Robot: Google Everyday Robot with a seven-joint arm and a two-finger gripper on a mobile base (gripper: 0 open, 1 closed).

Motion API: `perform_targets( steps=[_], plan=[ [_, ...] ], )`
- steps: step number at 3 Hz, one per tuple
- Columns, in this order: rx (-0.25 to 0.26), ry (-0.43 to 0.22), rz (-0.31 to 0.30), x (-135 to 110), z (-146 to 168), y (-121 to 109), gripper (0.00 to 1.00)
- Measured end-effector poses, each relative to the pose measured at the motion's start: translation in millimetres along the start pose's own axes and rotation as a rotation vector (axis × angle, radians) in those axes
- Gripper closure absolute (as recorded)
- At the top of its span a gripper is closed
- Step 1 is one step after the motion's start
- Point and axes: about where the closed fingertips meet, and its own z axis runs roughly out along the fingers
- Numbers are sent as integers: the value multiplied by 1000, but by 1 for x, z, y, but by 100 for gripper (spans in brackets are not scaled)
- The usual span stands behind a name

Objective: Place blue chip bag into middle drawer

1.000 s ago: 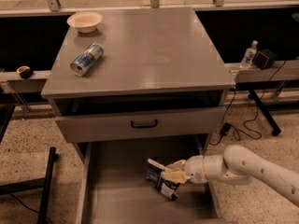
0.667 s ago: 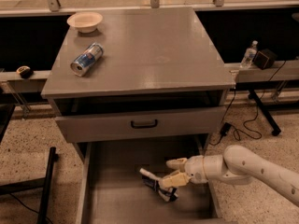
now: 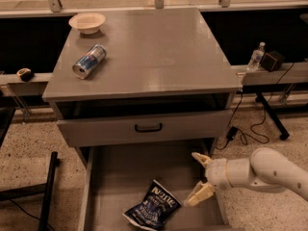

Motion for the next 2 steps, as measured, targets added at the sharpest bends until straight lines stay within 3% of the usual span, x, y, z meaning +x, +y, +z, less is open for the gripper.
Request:
perform_targets(
  steps=[1, 2],
  plan=[
    [102, 91, -182, -9, -70, 7, 0],
    [116, 99, -195, -11, -77, 6, 0]
  ],
)
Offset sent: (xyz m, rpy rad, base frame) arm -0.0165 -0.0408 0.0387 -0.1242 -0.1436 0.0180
